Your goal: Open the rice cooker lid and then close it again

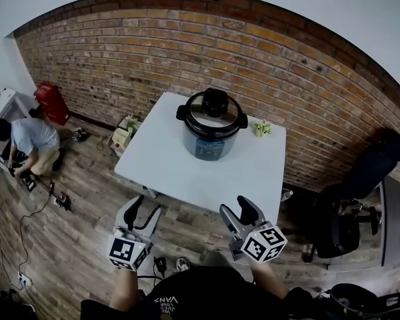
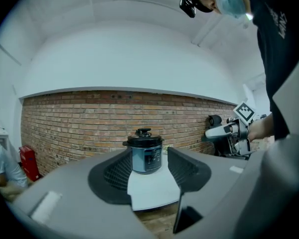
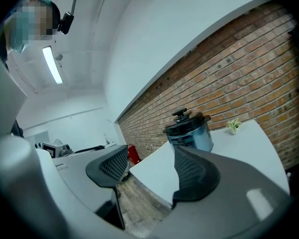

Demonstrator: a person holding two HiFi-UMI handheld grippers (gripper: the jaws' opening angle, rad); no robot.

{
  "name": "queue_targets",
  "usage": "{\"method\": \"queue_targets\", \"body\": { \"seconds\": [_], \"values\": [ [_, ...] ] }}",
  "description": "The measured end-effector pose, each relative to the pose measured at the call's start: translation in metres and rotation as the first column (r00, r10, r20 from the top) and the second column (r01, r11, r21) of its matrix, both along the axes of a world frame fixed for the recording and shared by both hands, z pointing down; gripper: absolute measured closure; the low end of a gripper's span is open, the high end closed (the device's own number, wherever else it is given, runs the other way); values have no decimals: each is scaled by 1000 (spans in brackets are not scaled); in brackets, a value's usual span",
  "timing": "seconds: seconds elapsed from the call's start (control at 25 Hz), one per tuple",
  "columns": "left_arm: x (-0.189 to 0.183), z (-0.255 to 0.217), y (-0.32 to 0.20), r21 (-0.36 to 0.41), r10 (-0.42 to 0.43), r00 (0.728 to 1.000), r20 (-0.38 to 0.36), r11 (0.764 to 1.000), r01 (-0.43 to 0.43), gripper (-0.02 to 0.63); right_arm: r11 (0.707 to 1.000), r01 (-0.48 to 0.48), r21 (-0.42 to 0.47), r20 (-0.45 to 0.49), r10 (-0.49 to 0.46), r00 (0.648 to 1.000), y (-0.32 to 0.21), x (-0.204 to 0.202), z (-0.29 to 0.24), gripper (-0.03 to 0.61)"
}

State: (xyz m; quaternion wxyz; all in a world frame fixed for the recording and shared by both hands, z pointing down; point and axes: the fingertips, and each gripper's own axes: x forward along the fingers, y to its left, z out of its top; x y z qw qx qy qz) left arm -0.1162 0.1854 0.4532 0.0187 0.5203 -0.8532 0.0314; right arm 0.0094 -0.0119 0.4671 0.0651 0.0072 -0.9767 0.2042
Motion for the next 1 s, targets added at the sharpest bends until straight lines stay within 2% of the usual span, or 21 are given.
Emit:
{"method": "queue_targets", "body": {
  "seconds": [0.12, 0.2, 0.32, 0.4, 0.6, 1.0],
  "values": [
    [4, -2, -3, -9, -28, 1000, 8, 1000, 28, 419, 1000, 19, 20, 1, -19, 1000, -8, 0, -4, 298],
    [8, -5, -7, -15, -50, 999, 21, 999, 50, 466, 999, 33, 35, -2, -33, 999, -14, 0, -7, 326],
    [18, -12, -19, -5, -83, 996, 31, 996, 84, 558, 996, 65, 57, -12, -64, 998, -24, 4, -11, 390],
    [27, -15, -29, -3, -96, 995, 36, 995, 96, 594, 995, 79, 63, -12, -78, 997, -35, 9, -12, 444],
    [47, -13, -52, -17, -105, 994, 40, 994, 106, 612, 991, 116, 66, 2, -116, 993, -55, 17, -13, 565],
    [75, -14, -74, -31, -123, 991, 60, 992, 125, 612, 981, 179, 70, -25, -178, 984, -68, 29, -5, 574]
  ]
}}
